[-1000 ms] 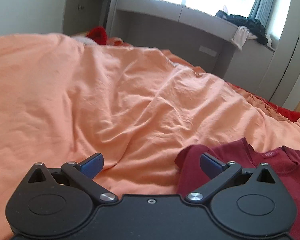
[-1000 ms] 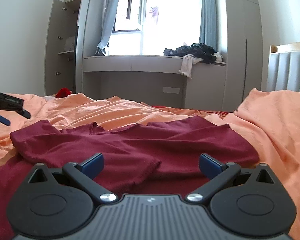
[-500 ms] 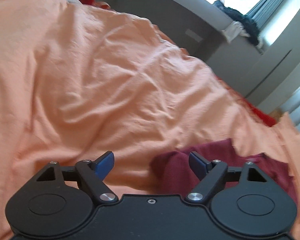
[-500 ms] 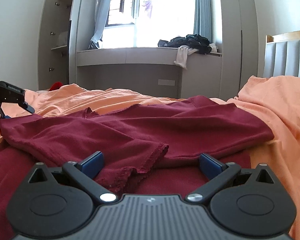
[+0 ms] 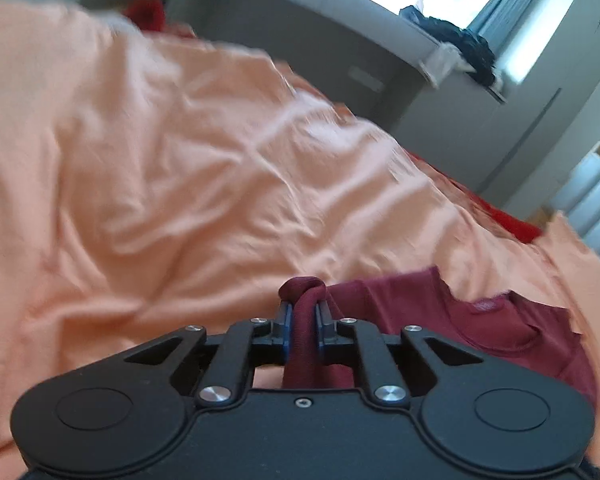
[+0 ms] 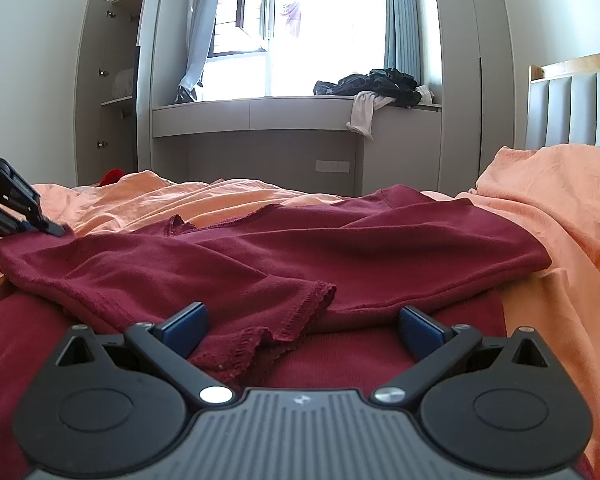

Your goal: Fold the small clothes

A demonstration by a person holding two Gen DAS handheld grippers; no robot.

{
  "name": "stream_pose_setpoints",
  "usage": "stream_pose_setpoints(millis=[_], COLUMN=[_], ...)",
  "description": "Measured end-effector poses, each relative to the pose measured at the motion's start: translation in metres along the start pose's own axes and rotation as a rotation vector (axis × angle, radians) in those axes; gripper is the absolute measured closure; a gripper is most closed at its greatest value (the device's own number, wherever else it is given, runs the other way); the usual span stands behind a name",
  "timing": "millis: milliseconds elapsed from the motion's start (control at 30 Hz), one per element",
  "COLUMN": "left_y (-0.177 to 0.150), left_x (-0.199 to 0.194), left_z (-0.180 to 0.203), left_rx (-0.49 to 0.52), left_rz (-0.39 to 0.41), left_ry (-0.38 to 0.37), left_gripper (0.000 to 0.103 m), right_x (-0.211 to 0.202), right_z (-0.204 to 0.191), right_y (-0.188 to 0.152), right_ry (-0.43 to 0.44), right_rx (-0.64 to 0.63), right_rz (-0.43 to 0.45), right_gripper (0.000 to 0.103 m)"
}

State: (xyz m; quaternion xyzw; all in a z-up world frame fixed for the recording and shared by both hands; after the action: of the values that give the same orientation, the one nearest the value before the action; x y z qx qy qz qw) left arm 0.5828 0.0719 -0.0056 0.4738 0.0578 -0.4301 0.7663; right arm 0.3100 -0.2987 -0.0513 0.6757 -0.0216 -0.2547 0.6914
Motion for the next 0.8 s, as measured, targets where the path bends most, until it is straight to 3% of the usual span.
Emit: stream_pose_setpoints(millis=[133,233,300,367,433,633,700,767,800], left_y=[-0.008,-0.010,-0.010,-0.013,-0.019,-0.048,-0.057,-0.063,-0.064], left_x=[0.006,0.007,0.001,-0.010,-0.023,-0.058,-0.063,-0.063,-0.063], left_z=[0.009,0.005,0.004,0.003,0.001,-0.008,-0.012,-0.014,-0.014], left_rx=[0.078,0.052,0.051,0.050,0.037,-0.073,-0.103,-0.131,-0.138], left_rz=[-0.003,-0.024,-0.016,-0.003,0.008,-0.014,-0.023,-0.043,-0.047], left_ry=[0.056,0.060,0.064,0.048,0.029,-0.056,-0.079,-0.105,-0.108], left_gripper=[0.089,0.081,0.070,0.043,0.033,0.036,0.048,0.081,0.083], right_x=[0.002,0.002,0.002,0.003,0.003,0.003,0.003,0.003,0.003], right_z=[0.000,0.001,0.000,0.000,0.000,0.000,0.000,0.000,0.001], right_y=[-0.001,-0.001,-0.001,-0.002,-0.002,-0.003,-0.003,-0.003,-0.003], right_ry=[0.001,0.003,0.004,0.005,0.005,0.005,0.005,0.005,0.005], right_rx=[0.000,0.005,0.008,0.010,0.013,0.018,0.018,0.018,0.017], right_rz=[-0.002,-0.005,-0.006,-0.006,-0.004,-0.003,-0.003,-0.003,-0.003], right_gripper=[0.000,0.000,0.000,0.000,0.000,0.000,0.000,0.000,0.000])
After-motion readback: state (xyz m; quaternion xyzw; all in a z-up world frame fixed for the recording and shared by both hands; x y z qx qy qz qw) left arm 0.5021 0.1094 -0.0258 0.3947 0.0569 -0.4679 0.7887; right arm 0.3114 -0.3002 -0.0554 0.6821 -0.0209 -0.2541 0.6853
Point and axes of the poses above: each gripper's, at about its wrist camera, not at the fingertips, and x roughly the way its jaws point, z to its right, y to its top, the point moved 3 cm from there along x, roughly the way its jaws point, and after that the axes turned 14 degrees about -y, right-handed, at the moved point
